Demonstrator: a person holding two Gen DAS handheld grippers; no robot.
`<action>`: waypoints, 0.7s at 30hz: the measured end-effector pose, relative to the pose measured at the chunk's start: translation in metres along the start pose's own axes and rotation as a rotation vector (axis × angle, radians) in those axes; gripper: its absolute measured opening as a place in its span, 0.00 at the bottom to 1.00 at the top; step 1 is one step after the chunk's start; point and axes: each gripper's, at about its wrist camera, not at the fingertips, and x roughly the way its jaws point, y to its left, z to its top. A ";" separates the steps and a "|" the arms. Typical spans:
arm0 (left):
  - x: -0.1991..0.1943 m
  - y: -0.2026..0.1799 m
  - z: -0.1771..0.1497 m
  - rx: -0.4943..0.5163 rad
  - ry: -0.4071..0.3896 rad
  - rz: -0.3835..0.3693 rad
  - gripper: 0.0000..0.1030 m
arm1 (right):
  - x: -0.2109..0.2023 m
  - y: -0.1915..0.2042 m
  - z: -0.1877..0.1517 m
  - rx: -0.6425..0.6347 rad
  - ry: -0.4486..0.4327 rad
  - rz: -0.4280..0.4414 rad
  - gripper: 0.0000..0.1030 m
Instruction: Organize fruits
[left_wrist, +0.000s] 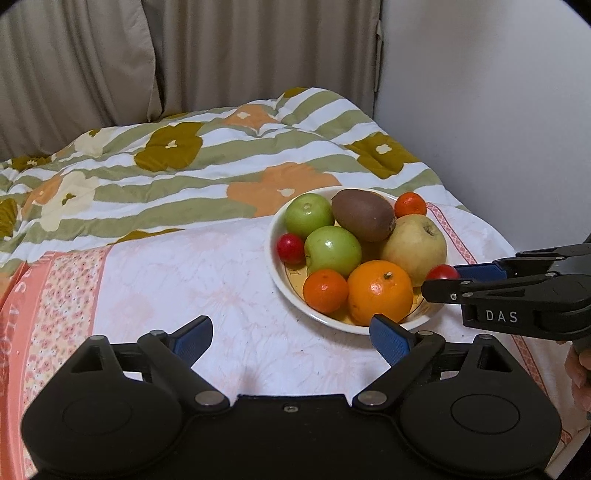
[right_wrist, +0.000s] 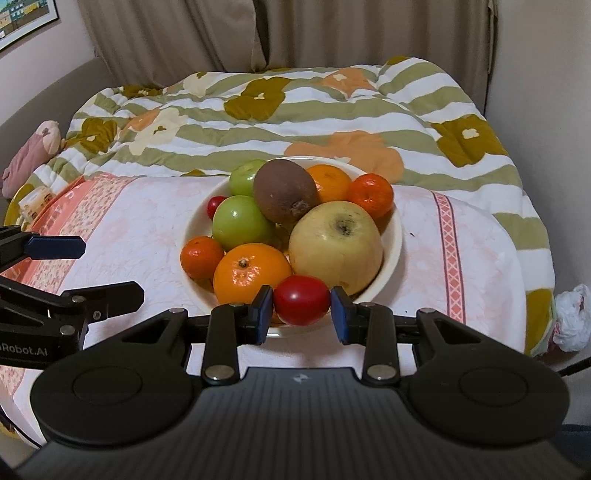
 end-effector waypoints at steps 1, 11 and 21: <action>0.000 0.000 0.001 -0.002 0.001 0.004 0.92 | 0.002 0.000 0.000 -0.006 0.004 0.003 0.48; -0.014 0.000 -0.004 -0.031 -0.019 0.012 0.92 | -0.012 0.005 -0.005 -0.035 -0.042 -0.009 0.83; -0.070 -0.005 -0.007 -0.014 -0.118 -0.032 0.92 | -0.077 0.024 -0.011 0.005 -0.137 -0.075 0.83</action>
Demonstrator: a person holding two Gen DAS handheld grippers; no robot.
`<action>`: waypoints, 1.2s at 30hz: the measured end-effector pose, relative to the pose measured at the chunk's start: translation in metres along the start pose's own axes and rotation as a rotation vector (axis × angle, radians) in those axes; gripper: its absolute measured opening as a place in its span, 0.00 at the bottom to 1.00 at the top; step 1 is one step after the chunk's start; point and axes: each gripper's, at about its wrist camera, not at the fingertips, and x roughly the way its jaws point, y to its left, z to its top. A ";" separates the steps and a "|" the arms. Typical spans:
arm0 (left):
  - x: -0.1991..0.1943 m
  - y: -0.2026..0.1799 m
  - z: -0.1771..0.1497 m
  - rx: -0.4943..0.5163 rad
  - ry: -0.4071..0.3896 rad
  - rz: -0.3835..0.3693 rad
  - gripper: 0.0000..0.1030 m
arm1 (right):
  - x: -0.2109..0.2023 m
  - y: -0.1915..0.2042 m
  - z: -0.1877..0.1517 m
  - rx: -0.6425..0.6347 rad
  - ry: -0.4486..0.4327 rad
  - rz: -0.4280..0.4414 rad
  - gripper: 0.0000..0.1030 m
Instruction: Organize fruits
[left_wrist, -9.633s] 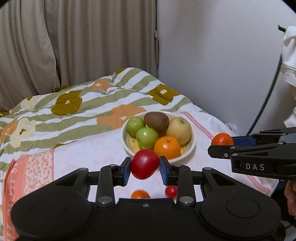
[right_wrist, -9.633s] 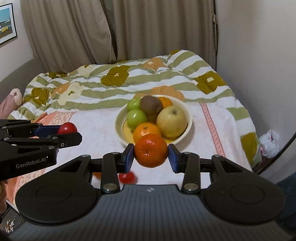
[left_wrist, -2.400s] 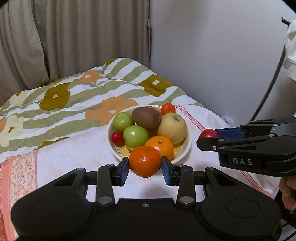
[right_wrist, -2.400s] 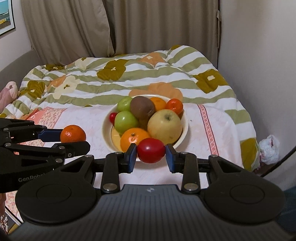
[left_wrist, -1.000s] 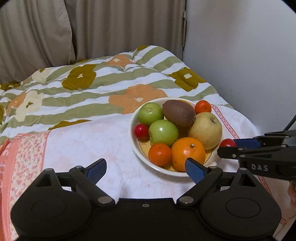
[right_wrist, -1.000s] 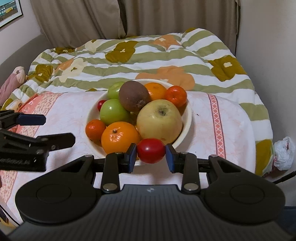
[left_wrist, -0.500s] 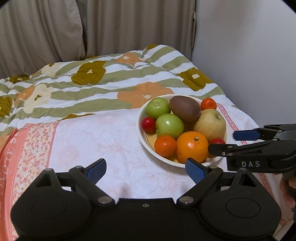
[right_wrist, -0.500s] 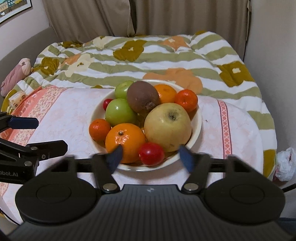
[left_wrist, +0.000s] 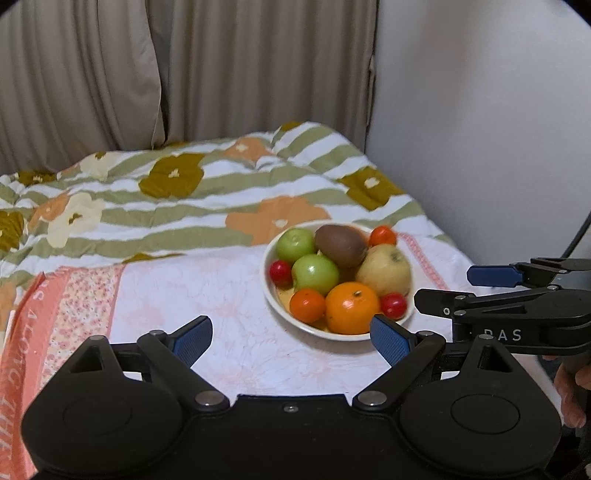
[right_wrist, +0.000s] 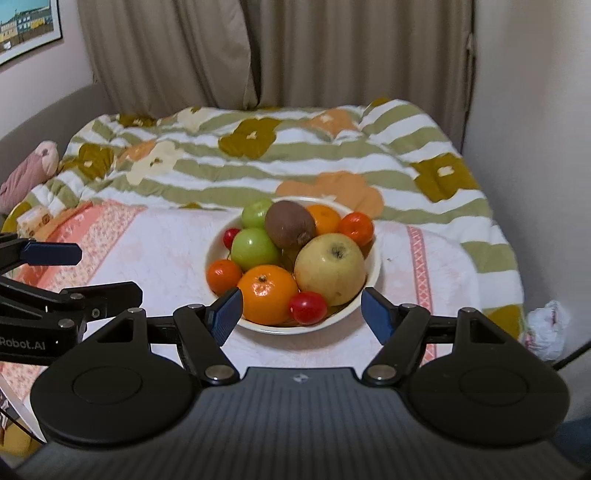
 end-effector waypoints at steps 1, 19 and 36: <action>-0.008 -0.001 0.000 0.000 -0.012 -0.006 0.92 | -0.008 0.002 0.000 0.006 -0.009 -0.006 0.83; -0.139 0.018 -0.017 -0.010 -0.172 0.080 0.98 | -0.147 0.047 -0.015 0.071 -0.143 -0.115 1.00; -0.159 0.041 -0.045 -0.040 -0.167 0.170 1.00 | -0.176 0.082 -0.038 0.038 -0.137 -0.149 1.00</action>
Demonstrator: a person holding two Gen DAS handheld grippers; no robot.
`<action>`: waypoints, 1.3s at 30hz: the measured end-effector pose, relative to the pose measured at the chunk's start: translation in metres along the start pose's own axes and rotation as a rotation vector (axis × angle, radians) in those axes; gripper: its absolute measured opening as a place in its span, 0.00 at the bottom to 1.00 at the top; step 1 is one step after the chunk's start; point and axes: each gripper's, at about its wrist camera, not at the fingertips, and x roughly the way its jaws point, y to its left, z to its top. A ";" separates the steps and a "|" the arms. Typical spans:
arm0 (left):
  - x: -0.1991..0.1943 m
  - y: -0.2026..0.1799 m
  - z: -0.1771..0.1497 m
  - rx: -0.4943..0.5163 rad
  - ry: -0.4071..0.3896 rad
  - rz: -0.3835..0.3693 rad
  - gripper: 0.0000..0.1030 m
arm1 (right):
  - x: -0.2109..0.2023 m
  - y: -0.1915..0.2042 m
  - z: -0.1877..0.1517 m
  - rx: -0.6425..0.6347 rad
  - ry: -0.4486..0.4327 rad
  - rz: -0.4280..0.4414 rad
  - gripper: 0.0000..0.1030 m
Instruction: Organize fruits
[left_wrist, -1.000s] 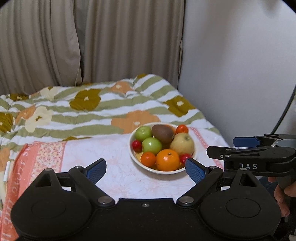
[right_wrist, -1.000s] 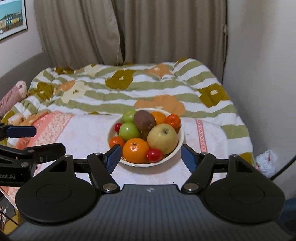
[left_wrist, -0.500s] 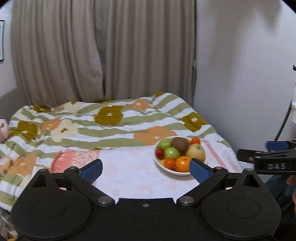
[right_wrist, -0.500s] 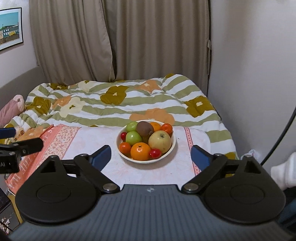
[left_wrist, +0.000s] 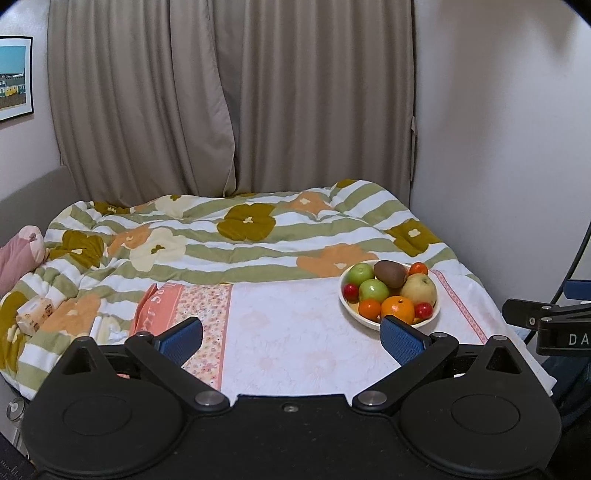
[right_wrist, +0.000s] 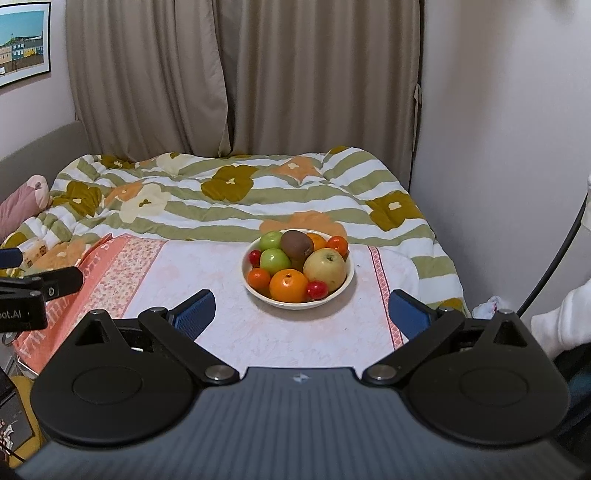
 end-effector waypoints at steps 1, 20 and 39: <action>0.000 0.000 0.000 -0.001 0.000 0.000 1.00 | 0.000 0.001 0.000 0.001 0.001 0.002 1.00; 0.004 0.006 -0.001 -0.003 0.005 0.004 1.00 | 0.005 0.011 -0.002 0.013 0.024 -0.004 1.00; 0.005 0.007 -0.002 0.013 -0.002 0.012 1.00 | 0.015 0.008 -0.004 0.030 0.061 -0.013 1.00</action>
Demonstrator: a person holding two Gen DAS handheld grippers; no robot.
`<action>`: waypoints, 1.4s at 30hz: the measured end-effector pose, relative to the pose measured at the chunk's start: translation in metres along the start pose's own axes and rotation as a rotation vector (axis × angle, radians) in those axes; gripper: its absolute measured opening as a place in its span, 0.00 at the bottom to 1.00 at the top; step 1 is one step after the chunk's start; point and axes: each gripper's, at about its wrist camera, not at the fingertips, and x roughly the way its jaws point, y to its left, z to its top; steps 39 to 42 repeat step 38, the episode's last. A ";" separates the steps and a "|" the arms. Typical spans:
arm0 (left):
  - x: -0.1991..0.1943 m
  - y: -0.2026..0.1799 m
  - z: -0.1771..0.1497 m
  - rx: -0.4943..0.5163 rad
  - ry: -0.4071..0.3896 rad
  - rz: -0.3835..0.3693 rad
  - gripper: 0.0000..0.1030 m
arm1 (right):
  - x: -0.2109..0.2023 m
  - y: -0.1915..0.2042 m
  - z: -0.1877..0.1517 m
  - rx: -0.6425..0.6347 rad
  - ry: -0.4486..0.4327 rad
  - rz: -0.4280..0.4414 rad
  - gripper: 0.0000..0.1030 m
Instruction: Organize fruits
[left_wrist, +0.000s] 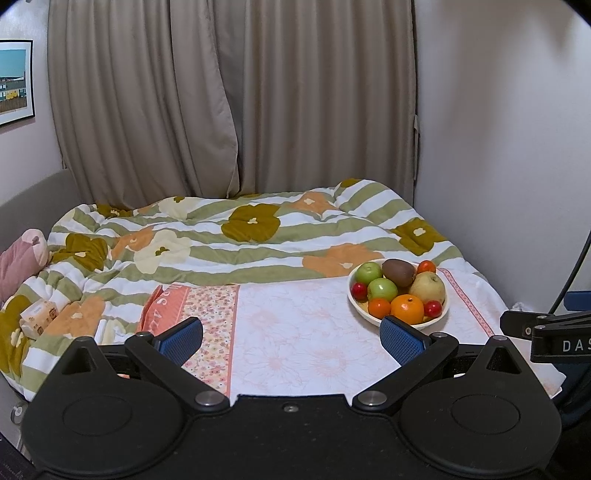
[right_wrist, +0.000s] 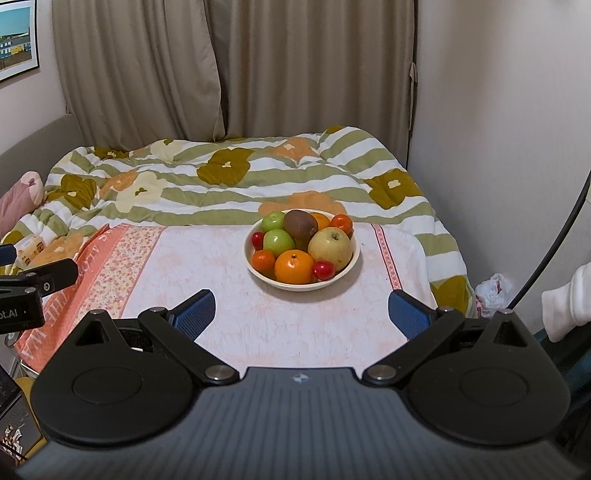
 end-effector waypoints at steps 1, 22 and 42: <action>0.000 0.000 0.000 0.002 0.000 0.001 1.00 | 0.000 0.000 0.000 0.000 0.000 0.000 1.00; -0.002 0.008 -0.004 -0.006 -0.030 0.001 1.00 | 0.003 0.012 -0.005 -0.003 0.006 0.000 1.00; 0.010 0.009 -0.004 0.007 -0.028 -0.007 1.00 | 0.019 0.016 -0.003 0.012 0.050 0.013 1.00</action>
